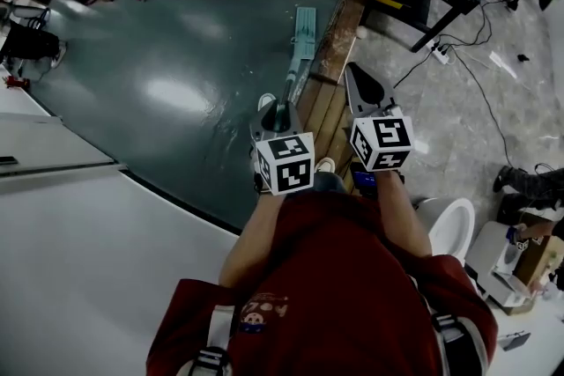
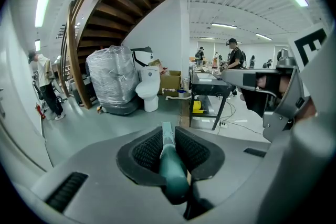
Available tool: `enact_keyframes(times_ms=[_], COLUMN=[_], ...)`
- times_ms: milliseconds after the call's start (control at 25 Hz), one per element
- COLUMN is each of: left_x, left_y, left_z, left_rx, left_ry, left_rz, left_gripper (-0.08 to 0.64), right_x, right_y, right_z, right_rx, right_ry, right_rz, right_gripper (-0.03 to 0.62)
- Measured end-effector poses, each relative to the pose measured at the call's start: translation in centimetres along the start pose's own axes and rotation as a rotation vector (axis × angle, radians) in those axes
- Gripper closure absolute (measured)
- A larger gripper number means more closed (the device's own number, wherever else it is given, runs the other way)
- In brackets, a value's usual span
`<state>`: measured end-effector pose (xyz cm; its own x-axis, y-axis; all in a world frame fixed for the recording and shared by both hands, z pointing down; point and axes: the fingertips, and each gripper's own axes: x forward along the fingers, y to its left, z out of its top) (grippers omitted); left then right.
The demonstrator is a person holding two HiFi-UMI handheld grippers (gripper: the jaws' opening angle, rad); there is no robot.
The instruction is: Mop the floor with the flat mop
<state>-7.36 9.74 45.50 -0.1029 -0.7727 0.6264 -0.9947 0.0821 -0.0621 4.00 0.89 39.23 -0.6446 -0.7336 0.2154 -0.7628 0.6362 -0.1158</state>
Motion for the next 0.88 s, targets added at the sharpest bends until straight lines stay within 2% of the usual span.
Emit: enact_keyframes(times_ms=[880], left_x=[0.2], left_y=[-1.5], left_z=[2.2], left_rx=[0.013], left_ry=[-0.022], left_rz=[-0.004], left_gripper=[0.471], right_x=[-0.2], right_y=[-2.3], right_z=[0.3], right_rx=[-0.002], right_ry=[0.0], right_rz=[-0.012], right_gripper=[0.572])
